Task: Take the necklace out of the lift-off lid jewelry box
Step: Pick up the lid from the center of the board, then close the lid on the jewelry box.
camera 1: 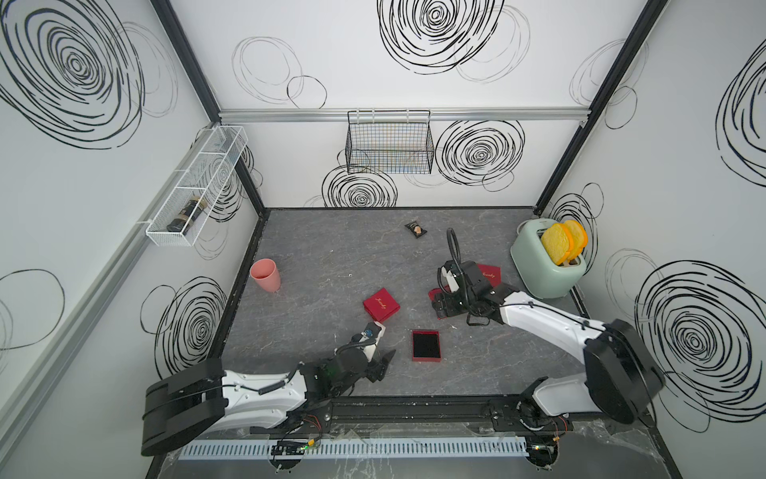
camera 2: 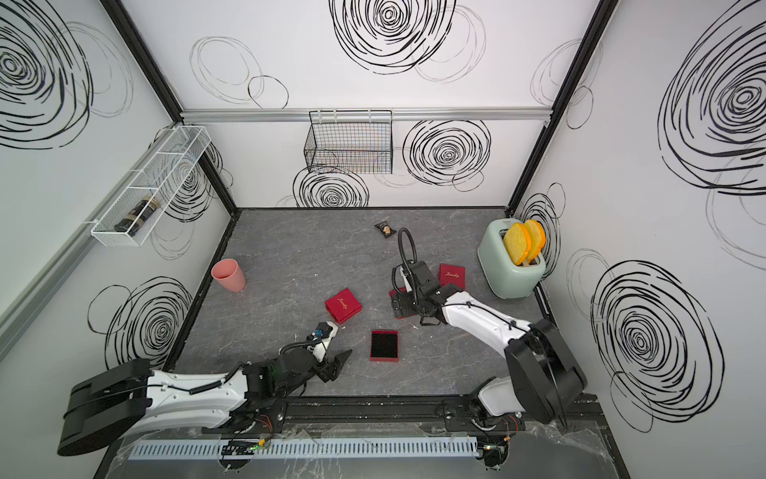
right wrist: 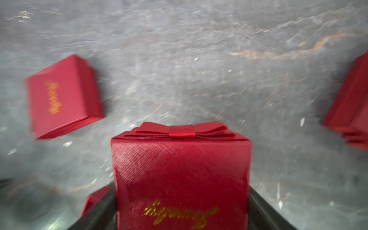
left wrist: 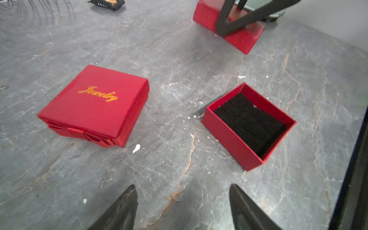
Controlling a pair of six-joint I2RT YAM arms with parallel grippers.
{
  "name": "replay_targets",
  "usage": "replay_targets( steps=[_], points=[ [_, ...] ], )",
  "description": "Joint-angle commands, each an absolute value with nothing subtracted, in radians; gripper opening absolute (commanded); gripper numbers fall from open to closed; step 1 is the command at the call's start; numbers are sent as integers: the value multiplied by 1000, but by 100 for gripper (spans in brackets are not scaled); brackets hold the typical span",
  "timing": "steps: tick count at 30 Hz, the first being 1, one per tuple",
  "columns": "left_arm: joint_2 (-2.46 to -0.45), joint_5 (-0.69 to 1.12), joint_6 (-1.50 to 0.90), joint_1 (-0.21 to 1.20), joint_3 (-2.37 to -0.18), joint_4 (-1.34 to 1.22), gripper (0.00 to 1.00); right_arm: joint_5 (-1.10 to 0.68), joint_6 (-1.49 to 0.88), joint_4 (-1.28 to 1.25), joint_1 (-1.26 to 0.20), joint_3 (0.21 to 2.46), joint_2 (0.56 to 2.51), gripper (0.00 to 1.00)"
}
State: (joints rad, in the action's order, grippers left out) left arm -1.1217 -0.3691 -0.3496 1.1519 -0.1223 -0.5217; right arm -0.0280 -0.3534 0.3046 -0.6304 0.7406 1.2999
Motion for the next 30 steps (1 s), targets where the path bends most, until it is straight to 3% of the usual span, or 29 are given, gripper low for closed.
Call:
replay_targets(
  steps=[1, 11, 20, 30],
  points=[
    [-1198, -424, -331, 1188, -189, -581, 69, -135, -462, 312, -657, 640, 1194, 85],
    [-1359, -400, -332, 1206, -272, -702, 59, -262, -683, 159, -754, 420, 976, 83],
    [-1433, -389, -371, 1209, -295, -721, 49, -263, -741, 85, -765, 384, 996, 84],
    [-1486, -365, -386, 1227, -313, -741, 47, -275, -757, 77, -770, 395, 1042, 86]
  ],
)
